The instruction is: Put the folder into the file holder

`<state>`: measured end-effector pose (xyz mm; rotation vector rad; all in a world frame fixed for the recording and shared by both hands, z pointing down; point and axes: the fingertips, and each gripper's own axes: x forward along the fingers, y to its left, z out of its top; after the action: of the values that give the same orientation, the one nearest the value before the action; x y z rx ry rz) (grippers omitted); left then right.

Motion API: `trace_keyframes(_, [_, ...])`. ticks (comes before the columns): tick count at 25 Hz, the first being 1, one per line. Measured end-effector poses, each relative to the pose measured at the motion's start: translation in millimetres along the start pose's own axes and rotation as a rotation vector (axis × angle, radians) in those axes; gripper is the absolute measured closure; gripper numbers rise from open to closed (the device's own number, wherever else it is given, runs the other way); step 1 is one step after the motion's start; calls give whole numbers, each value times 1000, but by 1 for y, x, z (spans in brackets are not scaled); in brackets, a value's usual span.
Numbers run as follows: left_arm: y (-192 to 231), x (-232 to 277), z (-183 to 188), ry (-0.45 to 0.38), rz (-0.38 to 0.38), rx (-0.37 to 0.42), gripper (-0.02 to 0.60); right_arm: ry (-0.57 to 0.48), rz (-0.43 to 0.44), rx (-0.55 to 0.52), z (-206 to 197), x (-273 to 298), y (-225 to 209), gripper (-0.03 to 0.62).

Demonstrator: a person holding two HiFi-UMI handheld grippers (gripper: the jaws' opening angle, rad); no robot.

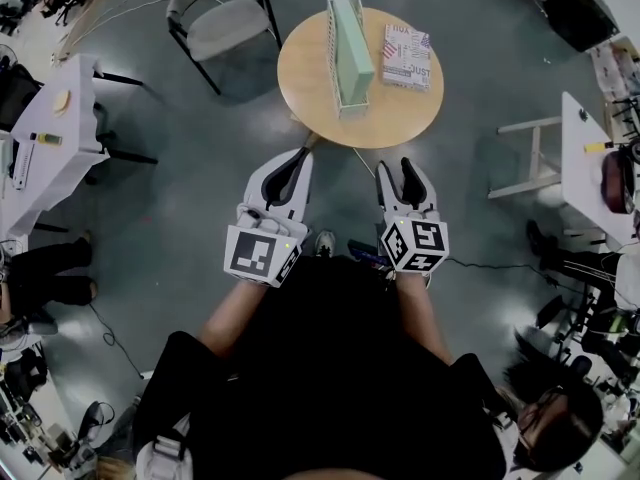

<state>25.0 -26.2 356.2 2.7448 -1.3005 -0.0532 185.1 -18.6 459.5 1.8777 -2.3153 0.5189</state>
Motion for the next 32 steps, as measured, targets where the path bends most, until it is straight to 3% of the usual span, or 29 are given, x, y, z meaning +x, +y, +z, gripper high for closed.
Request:
trace_keyframes(11, [13, -11, -4, 12, -52, -19, 577, -39, -57, -1, 23, -27, 32, 517])
trace_keyframes(20, [24, -19, -10, 16, -48, -35, 577, -61, -64, 4, 25, -32, 46, 594])
trace_keyframes(32, [33, -28, -5, 9, -44, -37, 577, -62, -61, -3, 27, -29, 60, 600])
